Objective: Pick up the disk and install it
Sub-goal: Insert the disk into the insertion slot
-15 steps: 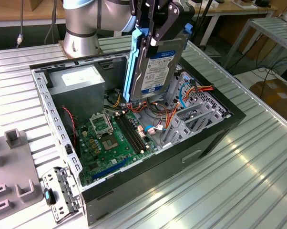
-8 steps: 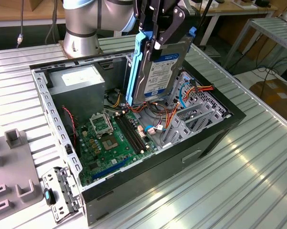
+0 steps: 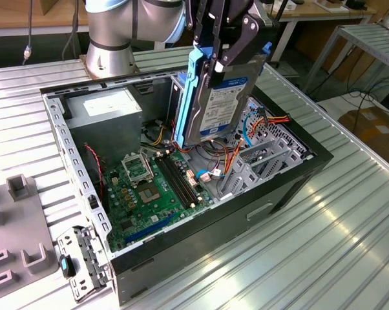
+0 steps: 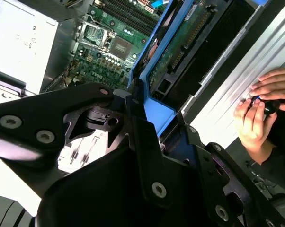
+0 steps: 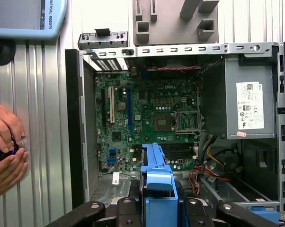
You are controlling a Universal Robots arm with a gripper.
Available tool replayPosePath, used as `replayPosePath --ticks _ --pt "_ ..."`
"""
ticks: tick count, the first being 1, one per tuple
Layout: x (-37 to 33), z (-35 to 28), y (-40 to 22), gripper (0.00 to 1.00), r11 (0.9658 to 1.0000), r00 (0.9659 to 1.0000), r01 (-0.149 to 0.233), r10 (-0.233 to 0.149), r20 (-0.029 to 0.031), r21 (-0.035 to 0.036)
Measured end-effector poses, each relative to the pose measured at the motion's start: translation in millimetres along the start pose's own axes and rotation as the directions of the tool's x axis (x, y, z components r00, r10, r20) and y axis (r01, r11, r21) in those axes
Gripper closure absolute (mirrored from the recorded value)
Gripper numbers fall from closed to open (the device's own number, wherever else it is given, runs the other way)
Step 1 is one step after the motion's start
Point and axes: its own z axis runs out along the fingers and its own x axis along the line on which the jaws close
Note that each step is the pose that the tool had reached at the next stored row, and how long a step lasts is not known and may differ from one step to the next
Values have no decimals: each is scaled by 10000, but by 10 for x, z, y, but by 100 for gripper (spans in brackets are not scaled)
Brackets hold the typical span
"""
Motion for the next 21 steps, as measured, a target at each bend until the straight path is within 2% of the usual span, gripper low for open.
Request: replayPosePath --ticks 5,12,21 --pt "42 7 -31 63 10000 10000 0 0 -11 1" --pt "80 19 -130 63 10000 10000 1 -1 -56 2" --pt "111 35 -265 63 10000 9999 1 -1 -152 6"
